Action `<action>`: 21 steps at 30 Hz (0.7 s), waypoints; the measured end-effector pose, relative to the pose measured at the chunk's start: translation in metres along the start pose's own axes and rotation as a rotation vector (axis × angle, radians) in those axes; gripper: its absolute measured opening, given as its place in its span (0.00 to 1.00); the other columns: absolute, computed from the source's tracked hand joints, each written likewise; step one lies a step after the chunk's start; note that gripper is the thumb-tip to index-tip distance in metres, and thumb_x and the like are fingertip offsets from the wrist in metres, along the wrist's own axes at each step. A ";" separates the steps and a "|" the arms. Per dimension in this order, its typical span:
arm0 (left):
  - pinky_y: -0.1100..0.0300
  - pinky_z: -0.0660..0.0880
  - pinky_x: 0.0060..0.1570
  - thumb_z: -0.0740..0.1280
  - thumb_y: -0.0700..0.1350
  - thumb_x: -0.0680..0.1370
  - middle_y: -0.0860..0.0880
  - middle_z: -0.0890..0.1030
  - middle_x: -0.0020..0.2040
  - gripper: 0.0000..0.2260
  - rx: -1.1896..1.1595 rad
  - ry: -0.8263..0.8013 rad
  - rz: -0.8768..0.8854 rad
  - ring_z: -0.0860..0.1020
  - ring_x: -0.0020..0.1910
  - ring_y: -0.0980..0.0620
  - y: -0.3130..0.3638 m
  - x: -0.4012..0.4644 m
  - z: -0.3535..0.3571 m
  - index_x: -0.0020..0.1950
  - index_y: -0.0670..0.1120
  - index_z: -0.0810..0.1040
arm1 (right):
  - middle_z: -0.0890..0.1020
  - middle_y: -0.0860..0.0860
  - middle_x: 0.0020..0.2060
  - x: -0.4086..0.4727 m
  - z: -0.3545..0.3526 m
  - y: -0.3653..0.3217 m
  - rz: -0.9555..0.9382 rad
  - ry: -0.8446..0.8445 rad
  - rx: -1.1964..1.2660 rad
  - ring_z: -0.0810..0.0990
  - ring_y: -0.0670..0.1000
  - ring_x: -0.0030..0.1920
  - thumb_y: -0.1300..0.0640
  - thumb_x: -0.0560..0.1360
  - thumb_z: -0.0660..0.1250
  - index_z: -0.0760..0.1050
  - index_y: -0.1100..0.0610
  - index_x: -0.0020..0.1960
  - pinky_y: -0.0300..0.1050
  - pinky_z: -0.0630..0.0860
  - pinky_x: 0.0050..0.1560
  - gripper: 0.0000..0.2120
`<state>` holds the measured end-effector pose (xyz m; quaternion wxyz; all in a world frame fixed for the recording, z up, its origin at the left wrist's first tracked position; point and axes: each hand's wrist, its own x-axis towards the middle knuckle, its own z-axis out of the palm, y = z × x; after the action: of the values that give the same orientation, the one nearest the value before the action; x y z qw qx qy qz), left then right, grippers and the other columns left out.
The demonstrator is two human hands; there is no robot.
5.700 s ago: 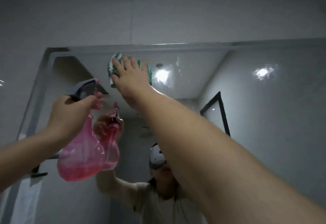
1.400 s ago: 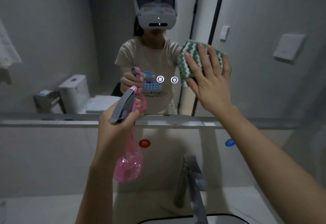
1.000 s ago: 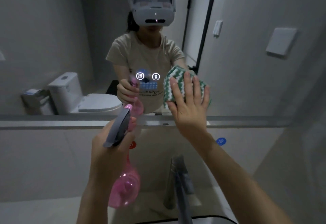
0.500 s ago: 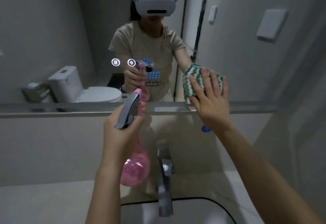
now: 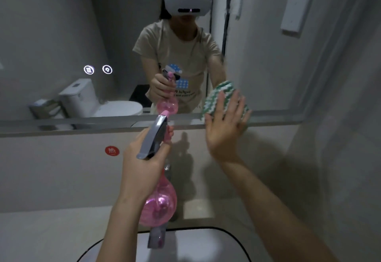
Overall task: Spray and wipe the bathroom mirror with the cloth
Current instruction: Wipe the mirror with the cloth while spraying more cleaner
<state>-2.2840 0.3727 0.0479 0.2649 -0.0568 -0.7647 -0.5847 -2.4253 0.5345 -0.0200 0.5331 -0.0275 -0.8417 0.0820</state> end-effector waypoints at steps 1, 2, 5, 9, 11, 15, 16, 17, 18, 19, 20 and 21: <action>0.66 0.59 0.27 0.70 0.41 0.75 0.54 0.66 0.26 0.12 0.002 0.007 0.002 0.62 0.27 0.60 0.001 -0.001 0.005 0.43 0.31 0.75 | 0.59 0.62 0.73 -0.004 0.003 -0.009 -0.023 -0.011 0.031 0.57 0.62 0.72 0.43 0.82 0.42 0.39 0.55 0.77 0.63 0.55 0.70 0.29; 0.65 0.59 0.27 0.70 0.41 0.74 0.54 0.65 0.26 0.12 0.005 0.019 0.001 0.62 0.27 0.59 0.001 -0.002 0.009 0.42 0.31 0.74 | 0.55 0.60 0.73 -0.007 0.005 -0.016 -0.074 -0.041 0.053 0.55 0.62 0.73 0.43 0.81 0.38 0.35 0.55 0.76 0.62 0.51 0.71 0.29; 0.63 0.61 0.28 0.69 0.43 0.71 0.45 0.68 0.30 0.14 0.003 0.055 -0.002 0.64 0.28 0.56 0.000 -0.003 0.022 0.41 0.31 0.73 | 0.39 0.58 0.76 -0.010 0.009 -0.025 -0.276 -0.133 0.060 0.40 0.60 0.75 0.43 0.80 0.40 0.32 0.52 0.76 0.62 0.41 0.71 0.30; 0.68 0.60 0.24 0.68 0.35 0.73 0.52 0.69 0.25 0.08 0.038 0.127 -0.072 0.66 0.25 0.58 -0.007 -0.005 0.032 0.38 0.33 0.72 | 0.52 0.53 0.75 -0.001 0.008 0.001 -0.492 -0.048 0.029 0.46 0.56 0.75 0.45 0.79 0.51 0.51 0.47 0.76 0.60 0.45 0.72 0.27; 0.68 0.60 0.23 0.68 0.34 0.73 0.52 0.70 0.25 0.07 0.058 0.119 -0.078 0.66 0.24 0.58 -0.008 -0.004 0.039 0.38 0.32 0.73 | 0.56 0.52 0.74 0.004 0.010 0.023 -0.557 0.007 0.007 0.48 0.55 0.74 0.46 0.79 0.55 0.56 0.46 0.75 0.59 0.47 0.72 0.25; 0.60 0.65 0.32 0.70 0.39 0.74 0.34 0.73 0.35 0.07 0.063 0.073 -0.052 0.68 0.33 0.53 -0.004 -0.002 0.065 0.41 0.36 0.76 | 0.51 0.52 0.75 0.016 0.008 0.069 -0.431 0.077 -0.016 0.45 0.55 0.76 0.43 0.80 0.52 0.54 0.45 0.75 0.58 0.43 0.73 0.24; 0.57 0.65 0.34 0.70 0.40 0.73 0.36 0.73 0.35 0.07 0.043 0.063 -0.060 0.69 0.35 0.51 -0.003 -0.002 0.072 0.41 0.37 0.76 | 0.53 0.53 0.75 0.018 0.007 0.084 -0.388 0.093 -0.021 0.50 0.55 0.76 0.43 0.79 0.53 0.54 0.45 0.75 0.58 0.45 0.73 0.25; 0.56 0.65 0.35 0.70 0.41 0.73 0.39 0.73 0.36 0.08 0.016 0.052 -0.064 0.69 0.36 0.49 -0.002 -0.002 0.080 0.41 0.36 0.76 | 0.57 0.53 0.74 0.019 0.005 0.100 -0.347 0.112 -0.023 0.55 0.56 0.74 0.44 0.79 0.55 0.55 0.46 0.75 0.58 0.48 0.73 0.25; 0.55 0.65 0.36 0.70 0.39 0.73 0.40 0.73 0.36 0.09 -0.014 0.037 -0.061 0.69 0.36 0.49 -0.001 -0.001 0.087 0.42 0.33 0.75 | 0.60 0.54 0.73 0.019 0.003 0.117 -0.303 0.125 -0.020 0.58 0.57 0.73 0.45 0.80 0.55 0.56 0.47 0.75 0.59 0.51 0.72 0.25; 0.54 0.65 0.37 0.69 0.38 0.74 0.41 0.74 0.36 0.09 -0.041 0.019 -0.057 0.69 0.36 0.48 0.000 0.000 0.094 0.43 0.32 0.75 | 0.62 0.56 0.72 0.020 0.001 0.134 -0.251 0.128 -0.014 0.60 0.58 0.72 0.45 0.80 0.55 0.58 0.49 0.75 0.60 0.54 0.72 0.25; 0.52 0.66 0.38 0.69 0.38 0.74 0.41 0.74 0.37 0.09 -0.056 0.005 -0.050 0.70 0.37 0.49 0.001 0.002 0.101 0.44 0.32 0.75 | 0.64 0.58 0.72 0.020 -0.002 0.149 -0.188 0.124 -0.014 0.61 0.59 0.72 0.45 0.81 0.54 0.60 0.52 0.74 0.61 0.56 0.71 0.24; 0.51 0.67 0.39 0.70 0.40 0.73 0.41 0.74 0.37 0.11 -0.065 -0.006 -0.041 0.70 0.37 0.49 0.002 0.004 0.107 0.44 0.32 0.75 | 0.65 0.60 0.71 0.020 -0.004 0.162 -0.116 0.119 -0.028 0.61 0.59 0.71 0.46 0.81 0.53 0.61 0.54 0.74 0.61 0.58 0.70 0.24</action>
<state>-2.3223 0.4714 0.0330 0.2485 -0.0511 -0.7472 -0.6143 -2.4375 0.6972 -0.0276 0.5857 0.0091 -0.8096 0.0375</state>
